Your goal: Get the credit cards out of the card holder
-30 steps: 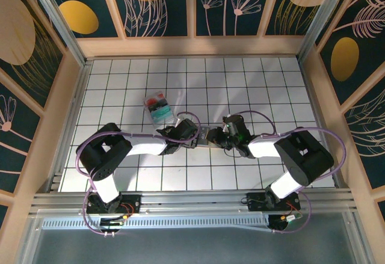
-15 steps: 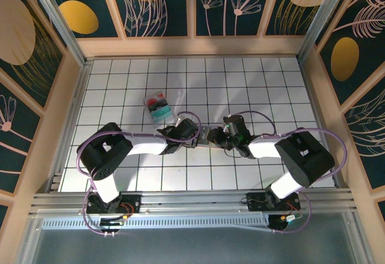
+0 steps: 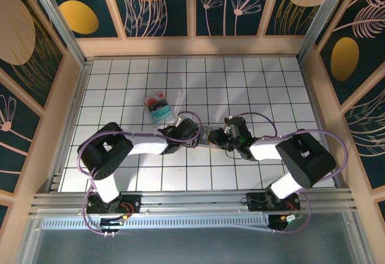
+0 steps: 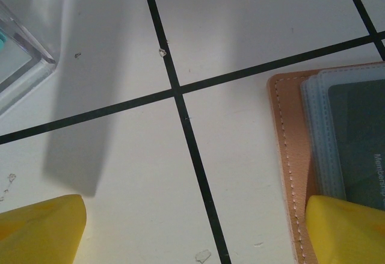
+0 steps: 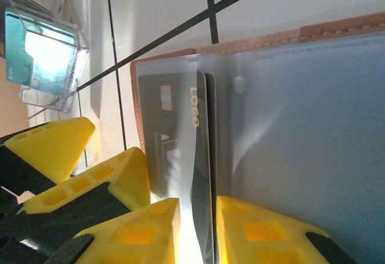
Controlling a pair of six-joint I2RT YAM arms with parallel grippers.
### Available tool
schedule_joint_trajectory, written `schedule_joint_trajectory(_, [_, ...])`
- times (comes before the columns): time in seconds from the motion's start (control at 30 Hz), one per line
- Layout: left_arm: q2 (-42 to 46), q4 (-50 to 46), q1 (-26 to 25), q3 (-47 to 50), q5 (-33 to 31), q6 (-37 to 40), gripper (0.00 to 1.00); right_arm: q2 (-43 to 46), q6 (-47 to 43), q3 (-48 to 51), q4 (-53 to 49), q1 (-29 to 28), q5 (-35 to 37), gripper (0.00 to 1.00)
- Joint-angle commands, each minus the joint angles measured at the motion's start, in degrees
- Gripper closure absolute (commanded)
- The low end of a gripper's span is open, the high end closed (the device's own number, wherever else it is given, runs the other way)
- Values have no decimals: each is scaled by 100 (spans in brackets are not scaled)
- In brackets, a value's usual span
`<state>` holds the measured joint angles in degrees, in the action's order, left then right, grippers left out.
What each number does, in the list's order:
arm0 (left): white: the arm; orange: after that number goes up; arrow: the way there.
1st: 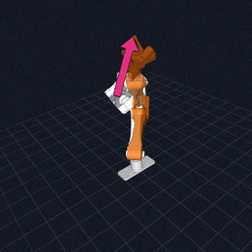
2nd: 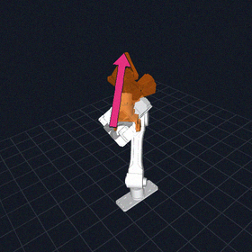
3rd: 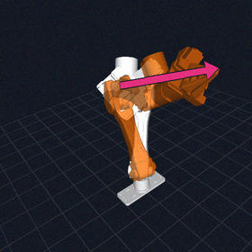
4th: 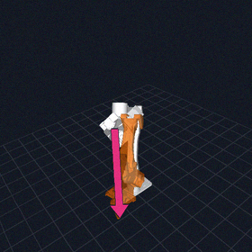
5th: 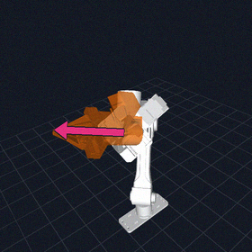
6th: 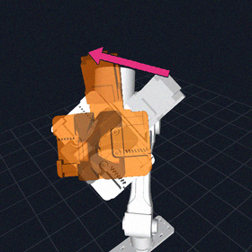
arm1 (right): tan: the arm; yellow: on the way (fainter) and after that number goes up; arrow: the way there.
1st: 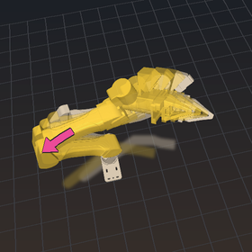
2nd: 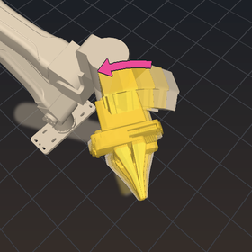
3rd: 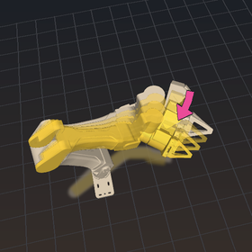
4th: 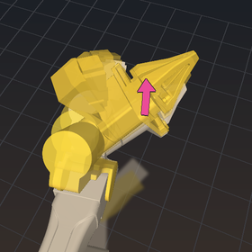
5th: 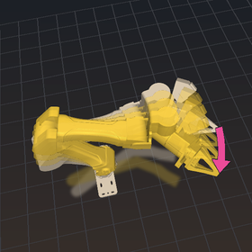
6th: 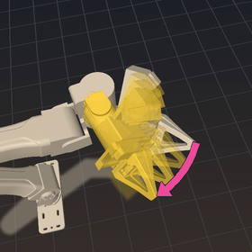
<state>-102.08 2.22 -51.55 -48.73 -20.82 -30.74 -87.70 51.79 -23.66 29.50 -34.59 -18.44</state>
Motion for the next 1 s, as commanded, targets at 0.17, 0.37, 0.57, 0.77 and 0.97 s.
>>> schedule_joint_trajectory(0.17, [-259, -494, -43, -7, 147, 27, 6, -143, 69, 159, 704, -21, -475, 81])
schedule_joint_trajectory(0.37, [-258, -478, -48, 13, 159, 33, 6, -116, 45, 151, 734, -20, -485, 82])
schedule_joint_trajectory(0.57, [-255, -450, -48, 15, 201, 42, 6, -166, 11, 83, 838, -4, -538, 82])
schedule_joint_trajectory(0.77, [-216, -515, -48, 31, 119, -2, 6, -299, 165, 119, 1175, 97, -679, 82])
schedule_joint_trajectory(0.97, [-274, -720, -48, -22, -15, -76, 4, -323, 449, 393, 2078, 272, -1116, 86])
